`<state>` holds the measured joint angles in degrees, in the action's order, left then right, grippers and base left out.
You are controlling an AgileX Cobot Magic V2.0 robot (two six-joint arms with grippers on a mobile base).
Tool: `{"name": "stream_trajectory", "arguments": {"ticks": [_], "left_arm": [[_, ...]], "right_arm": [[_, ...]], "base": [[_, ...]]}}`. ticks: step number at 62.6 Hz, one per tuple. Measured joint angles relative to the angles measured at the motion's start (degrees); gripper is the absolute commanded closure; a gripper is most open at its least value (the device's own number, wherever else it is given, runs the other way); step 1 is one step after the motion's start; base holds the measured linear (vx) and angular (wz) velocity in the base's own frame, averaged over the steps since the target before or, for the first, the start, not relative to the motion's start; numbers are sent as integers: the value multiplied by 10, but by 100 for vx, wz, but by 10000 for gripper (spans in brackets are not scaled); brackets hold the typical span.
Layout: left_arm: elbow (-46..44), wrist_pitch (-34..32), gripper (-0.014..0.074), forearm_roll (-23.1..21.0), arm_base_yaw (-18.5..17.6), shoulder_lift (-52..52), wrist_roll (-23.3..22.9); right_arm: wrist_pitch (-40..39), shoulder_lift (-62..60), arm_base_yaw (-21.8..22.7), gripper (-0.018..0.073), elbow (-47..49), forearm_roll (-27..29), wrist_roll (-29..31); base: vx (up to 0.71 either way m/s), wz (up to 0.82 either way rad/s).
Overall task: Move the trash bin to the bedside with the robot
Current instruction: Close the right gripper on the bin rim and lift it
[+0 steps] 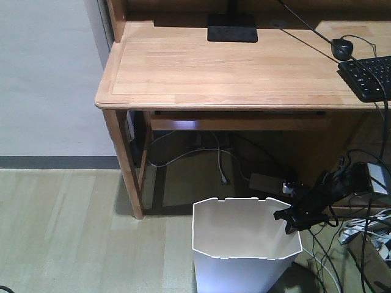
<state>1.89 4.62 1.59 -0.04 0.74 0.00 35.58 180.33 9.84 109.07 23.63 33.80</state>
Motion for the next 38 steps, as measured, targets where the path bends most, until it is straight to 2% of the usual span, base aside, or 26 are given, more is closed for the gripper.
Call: {"name": "stream_trajectory", "arguments": {"ticks": [8,16,21,27,38], "left_arm": [[0,0,603,0,0,0,0],[0,0,603,0,0,0,0],[0,0,603,0,0,0,0],[0,0,603,0,0,0,0],[0,0,603,0,0,0,0]], "right_arm": [[-13,-5,4,564,-13,22,23],[-57,-24,11,564,-66,87,83],[-87,-45,14,564,-108,146,150],[-109,-84,20,564,-162,243,252],[-98,-166,40,564,-261,397,426]], "base": [[0,0],[0,0],[0,0],[0,0],[0,0]]}}
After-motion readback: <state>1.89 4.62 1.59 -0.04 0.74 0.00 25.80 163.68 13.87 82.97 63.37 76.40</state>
